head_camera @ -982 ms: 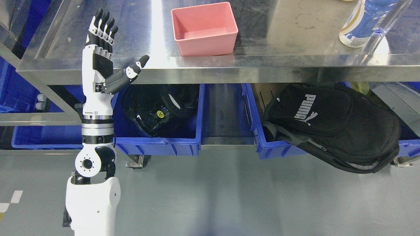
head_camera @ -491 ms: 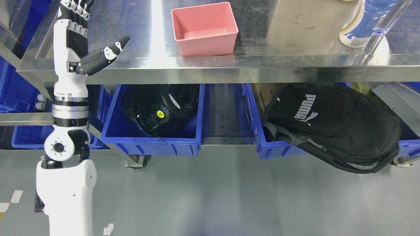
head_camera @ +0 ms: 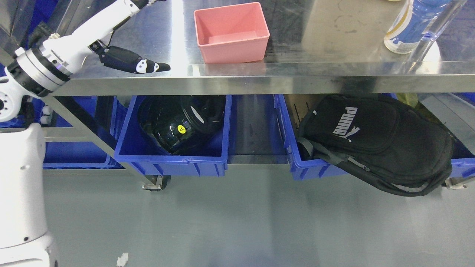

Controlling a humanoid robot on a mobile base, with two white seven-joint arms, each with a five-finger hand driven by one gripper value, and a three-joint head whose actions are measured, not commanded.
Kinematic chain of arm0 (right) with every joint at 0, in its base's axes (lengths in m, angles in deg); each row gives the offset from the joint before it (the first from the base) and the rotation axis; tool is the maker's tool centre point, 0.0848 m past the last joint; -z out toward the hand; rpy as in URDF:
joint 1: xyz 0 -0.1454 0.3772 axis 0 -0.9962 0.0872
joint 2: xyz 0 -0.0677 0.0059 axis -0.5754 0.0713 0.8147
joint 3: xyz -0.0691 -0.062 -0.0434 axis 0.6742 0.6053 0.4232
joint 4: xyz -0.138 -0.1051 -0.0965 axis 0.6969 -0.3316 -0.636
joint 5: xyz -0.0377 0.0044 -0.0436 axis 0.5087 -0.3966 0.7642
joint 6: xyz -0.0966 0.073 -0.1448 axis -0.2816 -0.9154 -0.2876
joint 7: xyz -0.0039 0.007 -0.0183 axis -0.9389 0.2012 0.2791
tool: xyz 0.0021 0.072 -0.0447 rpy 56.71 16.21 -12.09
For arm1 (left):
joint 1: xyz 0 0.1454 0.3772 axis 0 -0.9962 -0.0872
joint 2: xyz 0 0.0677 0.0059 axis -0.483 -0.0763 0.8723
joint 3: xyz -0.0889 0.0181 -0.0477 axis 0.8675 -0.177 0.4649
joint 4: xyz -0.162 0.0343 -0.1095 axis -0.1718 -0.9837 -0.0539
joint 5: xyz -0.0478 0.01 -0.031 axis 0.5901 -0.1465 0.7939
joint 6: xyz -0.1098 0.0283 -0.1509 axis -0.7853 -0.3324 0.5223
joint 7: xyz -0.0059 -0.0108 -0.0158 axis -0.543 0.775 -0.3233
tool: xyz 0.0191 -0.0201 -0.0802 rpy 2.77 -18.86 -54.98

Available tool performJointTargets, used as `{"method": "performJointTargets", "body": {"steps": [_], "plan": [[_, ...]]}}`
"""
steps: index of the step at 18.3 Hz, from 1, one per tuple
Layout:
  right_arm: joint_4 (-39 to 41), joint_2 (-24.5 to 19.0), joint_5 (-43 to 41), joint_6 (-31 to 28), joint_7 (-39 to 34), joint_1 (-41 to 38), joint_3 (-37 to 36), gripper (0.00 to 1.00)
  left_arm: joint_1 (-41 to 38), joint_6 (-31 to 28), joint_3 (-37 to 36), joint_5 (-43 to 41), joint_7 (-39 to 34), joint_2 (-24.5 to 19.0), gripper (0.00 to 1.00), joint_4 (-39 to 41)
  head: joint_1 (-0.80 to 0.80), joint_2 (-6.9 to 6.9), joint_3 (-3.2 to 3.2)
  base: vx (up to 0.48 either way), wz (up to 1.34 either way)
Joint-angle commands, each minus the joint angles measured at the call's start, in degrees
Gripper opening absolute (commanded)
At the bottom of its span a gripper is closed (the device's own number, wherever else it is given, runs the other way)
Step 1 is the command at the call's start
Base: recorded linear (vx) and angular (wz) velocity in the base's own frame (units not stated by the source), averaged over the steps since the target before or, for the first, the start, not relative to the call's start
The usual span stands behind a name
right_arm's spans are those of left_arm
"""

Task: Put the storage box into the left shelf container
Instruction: 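Raise the left hand and reach toward the pink box on the table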

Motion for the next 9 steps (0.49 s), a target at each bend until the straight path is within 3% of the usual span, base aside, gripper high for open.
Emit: {"method": "performJointTargets", "body": {"steps": [1, 6, 9], "plan": [[1.00, 1.00, -1.23, 0.14, -0.01, 0.18, 0.00, 1.00, 9.62, -6.33, -13.94, -2.60, 2.56, -5.56, 0.97, -5.42, 0.00, 0.00, 0.00, 0.000, 0.00], [1.00, 1.00, -1.23, 0.14, 0.08, 0.18, 0.00, 1.00, 14.38, -13.36, -14.92, -5.94, 2.65, 8.66, 0.94, -12.54, 0.00, 0.00, 0.00, 0.000, 0.00], [1.00, 1.00, -1.23, 0.14, 0.08, 0.27, 0.00, 1.00, 17.27, -15.75, -18.51, -6.12, 2.65, 13.96, 0.93, -17.54, 0.00, 0.00, 0.00, 0.000, 0.00]]}}
